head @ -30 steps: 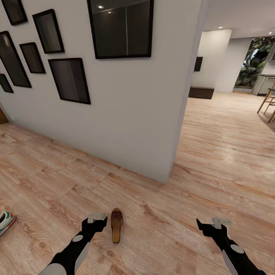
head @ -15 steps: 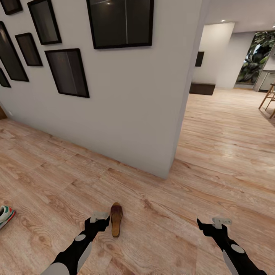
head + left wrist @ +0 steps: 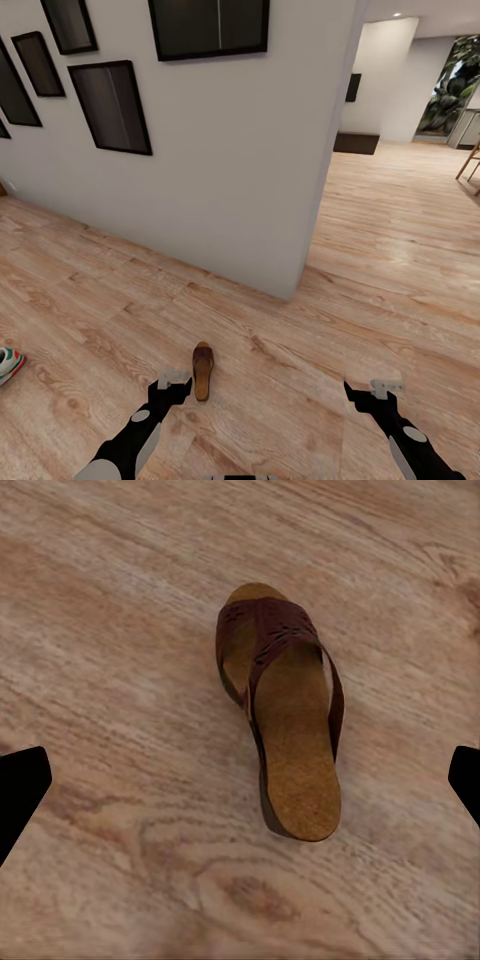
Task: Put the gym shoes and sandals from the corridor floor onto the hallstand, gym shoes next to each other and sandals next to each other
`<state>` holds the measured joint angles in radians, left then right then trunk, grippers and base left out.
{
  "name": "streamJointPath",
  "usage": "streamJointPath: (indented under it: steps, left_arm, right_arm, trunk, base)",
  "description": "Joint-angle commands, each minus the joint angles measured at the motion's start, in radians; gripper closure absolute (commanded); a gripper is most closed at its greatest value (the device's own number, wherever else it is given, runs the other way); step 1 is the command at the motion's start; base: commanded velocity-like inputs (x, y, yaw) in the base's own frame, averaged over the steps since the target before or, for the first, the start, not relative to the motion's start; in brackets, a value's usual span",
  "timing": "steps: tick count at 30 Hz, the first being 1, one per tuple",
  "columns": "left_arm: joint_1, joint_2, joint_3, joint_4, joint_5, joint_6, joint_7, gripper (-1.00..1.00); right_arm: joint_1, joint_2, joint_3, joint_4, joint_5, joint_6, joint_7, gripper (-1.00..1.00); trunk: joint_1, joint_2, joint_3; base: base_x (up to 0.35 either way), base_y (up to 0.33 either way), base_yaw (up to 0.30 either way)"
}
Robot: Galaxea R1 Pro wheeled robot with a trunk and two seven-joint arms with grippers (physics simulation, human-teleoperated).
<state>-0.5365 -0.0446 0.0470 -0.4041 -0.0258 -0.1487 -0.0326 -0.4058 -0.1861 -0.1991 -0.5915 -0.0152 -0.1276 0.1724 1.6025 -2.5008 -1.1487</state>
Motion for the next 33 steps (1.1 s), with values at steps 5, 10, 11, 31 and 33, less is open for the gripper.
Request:
streamJointPath:
  steps: [5,10,11,31,33]
  left_arm:
    - [0.000,-0.001,0.006,0.001,-0.002,-0.003,-0.004,-1.00]
    - [0.000,-0.001,0.006,0.001,-0.002,-0.004,-0.004,-1.00]
    - [0.000,-0.001,0.006,0.001,-0.002,-0.004,-0.004,-1.00]
    - [0.000,0.000,0.005,0.001,-0.003,-0.005,-0.004,-1.00]
    - [0.000,0.000,0.005,0.001,-0.003,-0.004,-0.004,-1.00]
  right_arm:
    - [-0.001,0.000,-0.005,0.001,-0.002,-0.002,0.009,-1.00]
    - [-0.001,0.000,-0.005,0.001,-0.002,-0.001,0.009,-1.00]
    - [-0.001,0.000,-0.005,0.001,-0.002,-0.001,0.009,-1.00]
    - [-0.001,0.001,-0.009,-0.118,-0.003,-0.001,0.007,-1.00]
    - [-0.001,0.001,-0.009,-0.121,-0.002,-0.001,0.007,-1.00]
  trunk:
    - [0.002,-0.002,-0.028]
    - [0.004,-0.003,-0.054]
    - [0.005,-0.003,-0.059]
    - [0.014,-0.008,-0.149]
    - [0.015,-0.008,-0.157]
  base:
    - [0.000,0.000,-0.082]
    - [0.000,0.000,-0.169]
    - [0.000,0.000,-0.194]
    - [0.000,0.000,-0.109]
    - [0.000,0.000,-0.003]
